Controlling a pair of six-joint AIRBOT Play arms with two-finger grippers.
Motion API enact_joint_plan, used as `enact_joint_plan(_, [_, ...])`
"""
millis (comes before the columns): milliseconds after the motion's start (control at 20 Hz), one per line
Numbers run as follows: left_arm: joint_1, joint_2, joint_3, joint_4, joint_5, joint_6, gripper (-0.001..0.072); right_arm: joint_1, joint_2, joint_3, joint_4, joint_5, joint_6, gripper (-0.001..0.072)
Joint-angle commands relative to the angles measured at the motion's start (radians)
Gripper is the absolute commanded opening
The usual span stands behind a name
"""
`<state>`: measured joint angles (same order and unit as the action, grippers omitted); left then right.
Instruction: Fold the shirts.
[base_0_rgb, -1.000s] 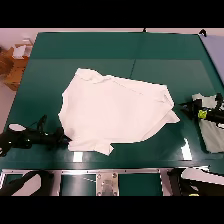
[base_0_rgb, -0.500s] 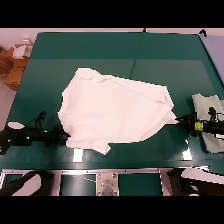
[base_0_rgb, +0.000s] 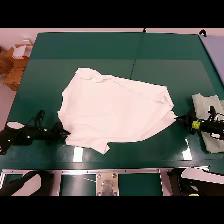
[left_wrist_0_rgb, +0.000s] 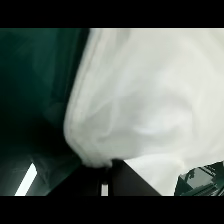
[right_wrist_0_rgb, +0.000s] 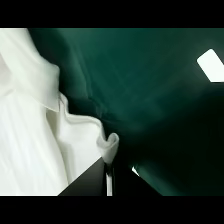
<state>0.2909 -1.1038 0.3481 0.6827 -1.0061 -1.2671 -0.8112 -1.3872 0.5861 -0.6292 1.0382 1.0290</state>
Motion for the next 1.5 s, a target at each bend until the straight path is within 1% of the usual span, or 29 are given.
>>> enact_joint_plan(0, [0.0,0.001,0.001,-0.055,-0.006,0.051,0.0026,0.059,0.0,0.002,0.026,0.014,-0.043,0.0015])
enact_joint_plan(50, [0.0,0.001,0.001,-0.09,-0.015,0.078,0.0026,0.088,0.0,0.003,0.05,0.023,-0.055,0.0014])
enact_joint_plan(150, [0.0,0.001,0.032,-0.166,-0.077,0.151,0.0025,0.121,0.013,0.018,0.158,0.072,-0.089,0.0013])
enact_joint_plan(250, [0.0,0.002,0.144,-0.201,-0.193,0.158,0.0024,0.122,0.06,0.089,0.283,0.165,-0.096,0.0014])
enact_joint_plan(350, [0.0,0.011,0.319,-0.302,-0.312,0.158,0.0024,0.122,0.16,0.206,0.412,0.227,-0.084,0.0013])
enact_joint_plan(400, [0.0,0.032,0.427,-0.369,-0.337,0.155,0.0023,0.123,0.227,0.276,0.49,0.23,-0.079,0.0013])
enact_joint_plan(500, [0.0,0.082,0.677,-0.459,-0.328,0.138,0.0024,0.122,0.354,0.425,0.637,0.2,-0.081,0.0014])
enact_joint_plan(550, [0.0,0.099,0.814,-0.483,-0.313,0.135,0.0024,0.122,0.407,0.507,0.668,0.171,-0.081,0.0014])
enact_joint_plan(700, [0.0,0.126,1.282,-0.489,-0.256,0.107,0.0025,0.121,0.544,0.777,0.67,0.056,-0.105,0.0014])
enact_joint_plan(750, [0.0,0.125,1.426,-0.486,-0.243,0.085,0.0025,0.114,0.578,0.856,0.67,0.017,-0.112,0.0014])
enact_joint_plan(800, [0.0,0.125,1.569,-0.479,-0.225,0.085,0.0025,0.101,0.61,0.938,0.67,-0.02,-0.119,0.0014])
enact_joint_plan(900, [0.0,0.126,1.788,-0.453,-0.187,0.056,0.0025,0.061,0.654,1.065,0.662,-0.079,-0.118,0.0014])
enact_joint_plan(950, [0.0,0.13,1.852,-0.446,-0.168,0.041,0.0026,0.043,0.665,1.108,0.652,-0.097,-0.118,0.0014])
enact_joint_plan(1050, [0.0,0.146,1.881,-0.441,-0.152,0.025,0.0026,0.032,0.68,1.15,0.644,-0.113,-0.117,0.0014])
enact_joint_plan(1150, [0.0,0.147,1.881,-0.404,-0.179,-0.026,0.0025,0.032,0.686,1.148,0.615,-0.126,-0.116,0.0014])
enact_joint_plan(1200, [0.0,0.146,1.878,-0.374,-0.192,-0.047,0.0026,0.032,0.686,1.144,0.568,-0.127,-0.09,0.0014])
enact_joint_plan(1350, [0.0,0.147,1.807,-0.27,-0.222,-0.081,0.0026,0.033,0.686,1.087,0.358,-0.122,-0.005,0.0014])
enact_joint_plan(1450, [0.0,0.145,1.689,-0.203,-0.267,-0.108,0.0025,0.036,0.684,0.964,0.337,-0.111,0.007,0.0014])
